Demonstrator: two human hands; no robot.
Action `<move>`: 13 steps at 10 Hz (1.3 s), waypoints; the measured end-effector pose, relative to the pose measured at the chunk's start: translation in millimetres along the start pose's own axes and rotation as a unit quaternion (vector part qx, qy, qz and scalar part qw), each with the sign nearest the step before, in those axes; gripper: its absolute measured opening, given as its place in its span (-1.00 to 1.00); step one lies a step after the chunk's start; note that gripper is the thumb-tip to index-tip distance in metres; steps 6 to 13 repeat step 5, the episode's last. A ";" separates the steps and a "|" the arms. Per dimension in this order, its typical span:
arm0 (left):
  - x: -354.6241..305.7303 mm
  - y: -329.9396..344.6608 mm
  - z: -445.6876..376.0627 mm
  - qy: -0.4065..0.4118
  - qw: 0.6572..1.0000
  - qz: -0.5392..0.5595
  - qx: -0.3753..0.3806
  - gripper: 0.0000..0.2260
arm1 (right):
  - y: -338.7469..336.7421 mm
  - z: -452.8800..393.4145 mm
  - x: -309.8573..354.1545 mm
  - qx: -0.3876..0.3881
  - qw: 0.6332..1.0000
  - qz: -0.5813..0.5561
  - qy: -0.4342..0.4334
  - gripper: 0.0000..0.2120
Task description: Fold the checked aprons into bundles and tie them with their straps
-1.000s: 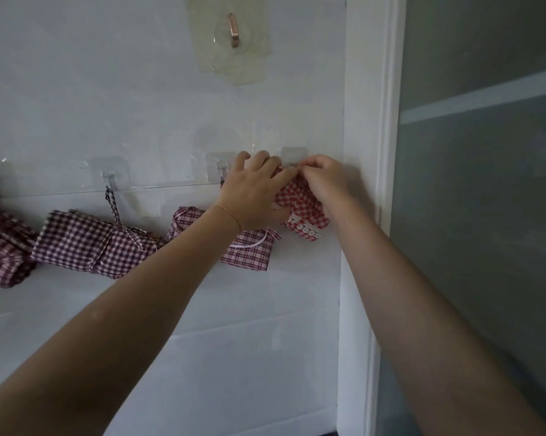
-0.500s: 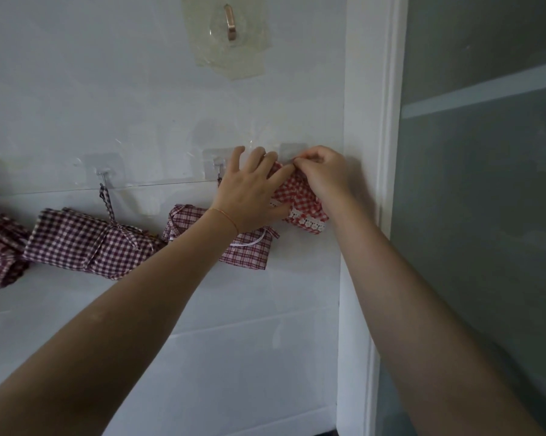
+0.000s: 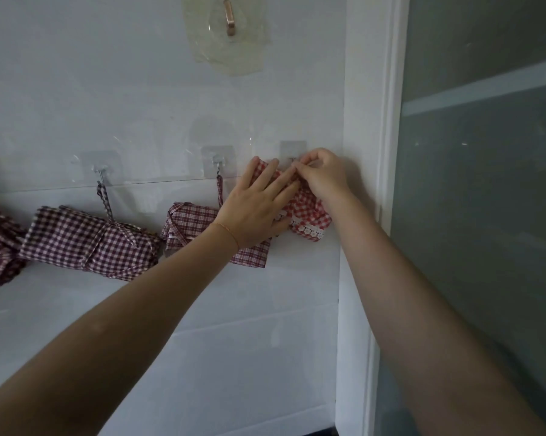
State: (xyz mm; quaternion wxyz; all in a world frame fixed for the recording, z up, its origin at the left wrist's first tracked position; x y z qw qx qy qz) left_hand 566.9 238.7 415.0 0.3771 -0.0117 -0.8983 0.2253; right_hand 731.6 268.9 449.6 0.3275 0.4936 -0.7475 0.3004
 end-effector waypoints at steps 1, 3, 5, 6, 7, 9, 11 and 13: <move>-3.3 2.4 -0.4 -0.006 1.000 0.000 0.007 -0.40 | -0.2 4.5 -4.2 -0.014 0.998 0.039 -0.054 -0.92; -6.9 1.3 -2.2 -0.021 0.999 -0.001 0.036 -0.38 | 5.2 20.8 -20.5 -0.101 0.961 0.186 -0.179 -0.89; -6.0 -9.0 2.4 -0.043 0.999 0.010 0.012 -0.38 | 0.2 41.6 -14.0 -0.153 0.946 0.235 -0.165 -0.82; -6.0 -9.0 2.4 -0.043 0.999 0.010 0.012 -0.38 | 0.2 41.6 -14.0 -0.153 0.946 0.235 -0.165 -0.82; -6.0 -9.0 2.4 -0.043 0.999 0.010 0.012 -0.38 | 0.2 41.6 -14.0 -0.153 0.946 0.235 -0.165 -0.82; -6.0 -9.0 2.4 -0.043 0.999 0.010 0.012 -0.38 | 0.2 41.6 -14.0 -0.153 0.946 0.235 -0.165 -0.82; -6.0 -9.0 2.4 -0.043 0.999 0.010 0.012 -0.38 | 0.2 41.6 -14.0 -0.153 0.946 0.235 -0.165 -0.82; -6.0 -9.0 2.4 -0.043 0.999 0.010 0.012 -0.38 | 0.2 41.6 -14.0 -0.153 0.946 0.235 -0.165 -0.82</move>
Point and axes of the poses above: each hand's wrist, its own z-axis away from the middle knuckle, its own y-axis out of the palm, x = y × z, the point moved 1 cm from there along -z, towards the middle knuckle, and after that the axes turned 2 degrees about x, right-handed, at the moved point
